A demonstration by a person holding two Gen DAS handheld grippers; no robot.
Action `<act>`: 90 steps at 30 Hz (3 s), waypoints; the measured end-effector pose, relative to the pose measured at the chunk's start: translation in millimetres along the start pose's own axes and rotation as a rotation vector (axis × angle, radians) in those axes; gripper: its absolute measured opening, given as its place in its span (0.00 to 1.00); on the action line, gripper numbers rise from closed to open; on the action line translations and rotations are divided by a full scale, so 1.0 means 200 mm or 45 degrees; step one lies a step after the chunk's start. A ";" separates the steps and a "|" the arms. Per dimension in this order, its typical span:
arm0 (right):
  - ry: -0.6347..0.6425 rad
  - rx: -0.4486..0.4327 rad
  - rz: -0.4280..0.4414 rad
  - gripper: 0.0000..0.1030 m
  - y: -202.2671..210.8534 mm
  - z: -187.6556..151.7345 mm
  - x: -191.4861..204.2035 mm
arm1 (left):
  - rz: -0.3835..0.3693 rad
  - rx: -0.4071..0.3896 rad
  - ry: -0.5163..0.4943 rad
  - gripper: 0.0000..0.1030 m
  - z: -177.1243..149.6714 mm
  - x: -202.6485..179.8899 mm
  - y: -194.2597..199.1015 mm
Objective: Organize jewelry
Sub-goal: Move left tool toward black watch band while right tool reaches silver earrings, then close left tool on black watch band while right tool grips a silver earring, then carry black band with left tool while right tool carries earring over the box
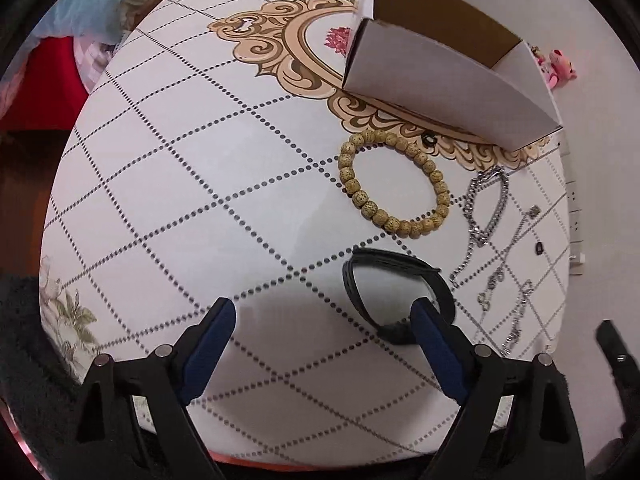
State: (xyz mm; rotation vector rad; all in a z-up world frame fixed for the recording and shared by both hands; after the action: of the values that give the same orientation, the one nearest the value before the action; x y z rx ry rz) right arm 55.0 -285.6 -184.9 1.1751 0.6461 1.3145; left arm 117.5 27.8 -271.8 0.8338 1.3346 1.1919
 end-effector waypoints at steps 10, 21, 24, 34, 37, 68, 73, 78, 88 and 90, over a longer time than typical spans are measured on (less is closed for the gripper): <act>0.017 0.234 0.009 0.34 -0.26 -0.06 -0.01 | 0.056 -0.038 -0.194 0.07 0.00 -0.15 -0.07; 0.307 0.177 -0.261 0.09 -0.41 -0.19 0.19 | 0.060 -0.091 -0.198 0.05 -0.16 -0.02 0.07; 0.267 0.184 -0.226 0.06 -0.40 -0.19 0.18 | 0.046 -0.105 -0.193 0.05 -0.16 0.01 0.12; 0.152 0.009 -0.032 0.05 -0.01 -0.01 0.21 | -0.085 -0.169 -0.158 0.04 -0.12 0.03 0.33; 0.146 -0.016 0.005 0.05 0.06 0.04 0.23 | -0.167 -0.164 -0.038 0.09 -0.09 0.06 0.34; 0.138 -0.066 0.030 0.05 0.10 0.08 0.25 | -0.099 -0.264 -0.232 0.01 -0.11 -0.19 0.36; 0.146 -0.117 0.123 0.05 0.21 0.22 0.34 | -0.158 -0.347 -0.240 0.01 0.05 -0.26 0.52; 0.190 -0.162 0.206 0.05 0.25 0.45 0.47 | -0.182 -0.423 -0.268 0.01 0.30 -0.34 0.63; 0.278 -0.064 0.235 0.05 -0.03 0.88 0.70 | -0.160 -0.344 -0.292 0.02 0.73 -0.38 0.48; 0.296 -0.026 0.208 0.05 -0.12 0.92 0.73 | -0.163 -0.296 -0.289 0.03 0.79 -0.38 0.41</act>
State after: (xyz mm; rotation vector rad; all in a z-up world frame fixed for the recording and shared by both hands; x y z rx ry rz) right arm 259.5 -196.7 -109.0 1.0849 0.7129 1.6088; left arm 270.8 3.3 -153.9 0.6836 1.0276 1.0923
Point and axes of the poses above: each gripper's, at about its wrist camera, not at the fingertips, and y roughly against the way its jaws point, x to its left, z to its top, the point moved 3 cm from there along -y, roughly the way its jaws point, and after that the axes turned 7 degrees about -z, right-handed, at the moved point
